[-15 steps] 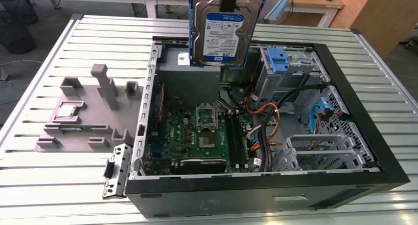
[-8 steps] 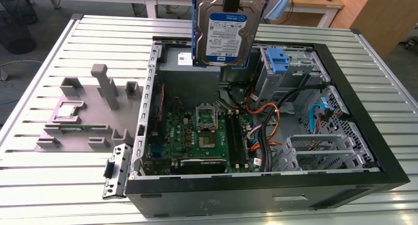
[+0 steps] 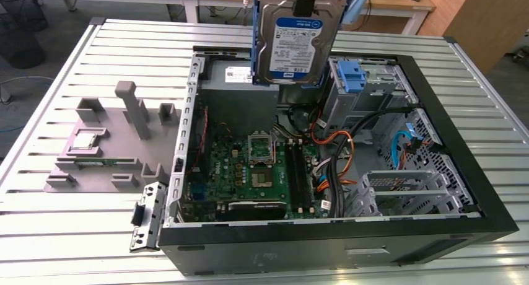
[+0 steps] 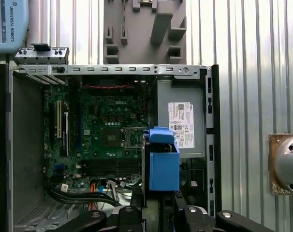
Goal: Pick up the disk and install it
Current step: 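Pick up the disk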
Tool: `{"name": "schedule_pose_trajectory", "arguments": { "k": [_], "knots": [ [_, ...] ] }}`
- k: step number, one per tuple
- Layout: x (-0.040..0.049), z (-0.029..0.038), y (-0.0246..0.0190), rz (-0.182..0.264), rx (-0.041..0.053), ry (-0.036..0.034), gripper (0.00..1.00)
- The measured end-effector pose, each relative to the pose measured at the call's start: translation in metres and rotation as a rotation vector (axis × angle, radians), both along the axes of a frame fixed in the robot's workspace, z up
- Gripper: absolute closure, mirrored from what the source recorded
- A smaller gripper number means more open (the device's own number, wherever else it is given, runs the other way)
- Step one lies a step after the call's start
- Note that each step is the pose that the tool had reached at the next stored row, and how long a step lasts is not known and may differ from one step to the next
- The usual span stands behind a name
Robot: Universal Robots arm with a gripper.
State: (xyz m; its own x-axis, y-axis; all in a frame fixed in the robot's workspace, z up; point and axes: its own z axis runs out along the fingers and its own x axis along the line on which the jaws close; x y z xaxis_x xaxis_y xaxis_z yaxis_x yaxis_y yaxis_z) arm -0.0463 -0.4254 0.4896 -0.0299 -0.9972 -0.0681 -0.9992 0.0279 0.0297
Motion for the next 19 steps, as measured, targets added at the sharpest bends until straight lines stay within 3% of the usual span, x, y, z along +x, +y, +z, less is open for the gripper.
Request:
{"name": "schedule_pose_trajectory", "arguments": {
  "k": [6, 19],
  "knots": [
    [0.0013, -0.0006, -0.0103, 0.000, 0.0002, -0.0001, 0.65],
    [0.0021, -0.0016, -0.0433, 0.000, -0.0001, 0.0000, 0.65]
  ]
}}
